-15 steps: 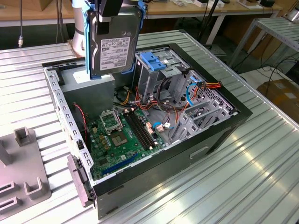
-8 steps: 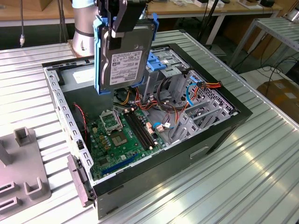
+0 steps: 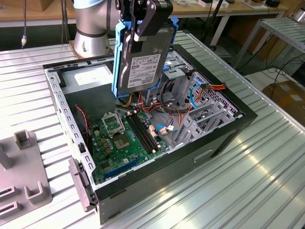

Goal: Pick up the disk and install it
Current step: 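Insert the disk into the insertion slot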

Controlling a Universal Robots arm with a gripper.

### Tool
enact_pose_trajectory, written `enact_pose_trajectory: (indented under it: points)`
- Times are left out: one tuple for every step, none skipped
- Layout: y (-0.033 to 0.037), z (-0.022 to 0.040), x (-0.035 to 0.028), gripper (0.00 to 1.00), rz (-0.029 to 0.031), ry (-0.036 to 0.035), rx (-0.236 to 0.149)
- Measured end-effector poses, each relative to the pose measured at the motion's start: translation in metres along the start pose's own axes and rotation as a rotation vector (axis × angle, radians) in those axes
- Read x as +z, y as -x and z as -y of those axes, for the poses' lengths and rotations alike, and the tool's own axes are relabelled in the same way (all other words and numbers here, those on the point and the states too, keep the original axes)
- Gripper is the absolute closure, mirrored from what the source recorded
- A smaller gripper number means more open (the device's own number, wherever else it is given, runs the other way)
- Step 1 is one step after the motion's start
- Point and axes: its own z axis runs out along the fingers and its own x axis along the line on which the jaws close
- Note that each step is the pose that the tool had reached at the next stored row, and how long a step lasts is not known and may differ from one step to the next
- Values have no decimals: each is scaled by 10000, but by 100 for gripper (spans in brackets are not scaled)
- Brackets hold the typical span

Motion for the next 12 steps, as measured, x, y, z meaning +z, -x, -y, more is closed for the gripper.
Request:
enact_pose_trajectory:
  points:
    - [0,0,0,63,0,0,1]
    - [1,1,0,63,-1,0,1]
    - [1,2,0,63,-1,0,0]
    - [1,2,0,63,-2,0,0]
    - [1,2,0,63,0,0,0]
    - [1,2,0,63,-1,0,0]
    - [1,3,0,63,0,0,0]
    - [-1,3,0,63,-1,0,-1]
    - [-10,4,-1,63,-2,0,-2]
    - [-21,4,-1,63,-2,0,-2]
    - [-33,4,0,63,-1,0,-1]
    - [-51,4,-1,63,-2,0,-1]
